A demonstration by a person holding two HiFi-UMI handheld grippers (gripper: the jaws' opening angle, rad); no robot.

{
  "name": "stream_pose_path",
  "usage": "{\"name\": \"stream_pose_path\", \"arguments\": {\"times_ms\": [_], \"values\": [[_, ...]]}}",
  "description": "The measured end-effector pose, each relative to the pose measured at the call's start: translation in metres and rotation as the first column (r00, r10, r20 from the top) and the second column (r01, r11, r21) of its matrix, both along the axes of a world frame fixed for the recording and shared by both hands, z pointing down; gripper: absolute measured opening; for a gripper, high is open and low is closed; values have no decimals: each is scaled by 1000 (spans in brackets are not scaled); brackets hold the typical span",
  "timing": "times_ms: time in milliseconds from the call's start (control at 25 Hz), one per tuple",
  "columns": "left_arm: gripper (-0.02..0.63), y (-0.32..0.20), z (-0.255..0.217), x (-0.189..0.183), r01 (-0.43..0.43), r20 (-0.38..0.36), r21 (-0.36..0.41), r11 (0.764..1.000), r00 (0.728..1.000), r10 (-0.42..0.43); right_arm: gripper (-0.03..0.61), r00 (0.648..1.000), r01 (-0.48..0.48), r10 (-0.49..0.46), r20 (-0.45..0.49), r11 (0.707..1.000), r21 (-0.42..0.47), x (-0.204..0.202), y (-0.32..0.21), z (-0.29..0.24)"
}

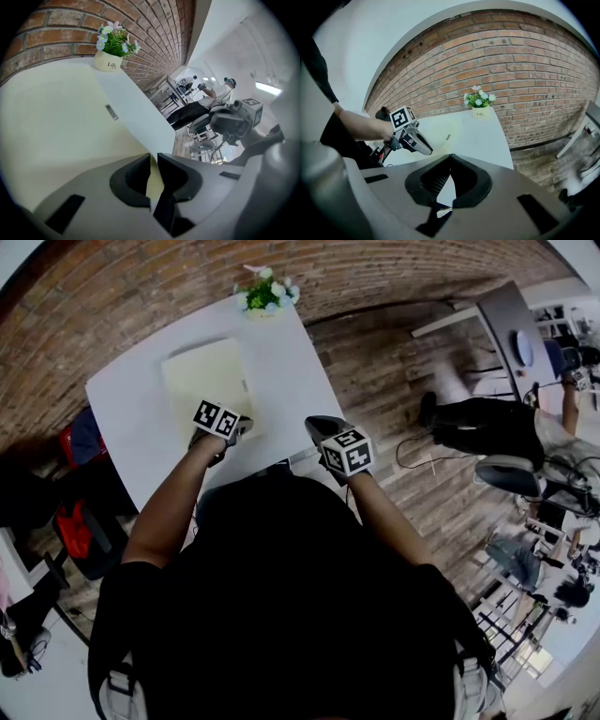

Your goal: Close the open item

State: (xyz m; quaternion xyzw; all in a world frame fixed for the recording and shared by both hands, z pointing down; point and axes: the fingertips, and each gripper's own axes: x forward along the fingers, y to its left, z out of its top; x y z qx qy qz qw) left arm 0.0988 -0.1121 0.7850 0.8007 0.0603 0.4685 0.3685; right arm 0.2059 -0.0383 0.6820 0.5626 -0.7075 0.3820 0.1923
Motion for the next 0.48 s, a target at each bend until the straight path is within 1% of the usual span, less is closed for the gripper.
{"name": "stream_pose_path", "arguments": {"times_ms": [120, 200, 320, 480], "values": [[57, 2, 4, 6, -21, 8, -11, 1000, 1000, 21, 23, 1000, -1, 1, 1, 1000, -7, 2, 1, 3], [60, 3, 9, 8, -28, 23, -32, 999, 999, 29, 23, 1000, 0, 0, 4, 1000, -10, 3, 1, 5], [63, 3, 13, 8, -13, 32, -68, 998, 999, 16, 23, 1000, 5, -5, 6, 1000, -14, 3, -1, 6], [66, 5, 17, 9, -6, 33, -77, 997, 999, 9, 23, 1000, 6, -6, 11, 1000, -21, 4, -3, 9]]}}
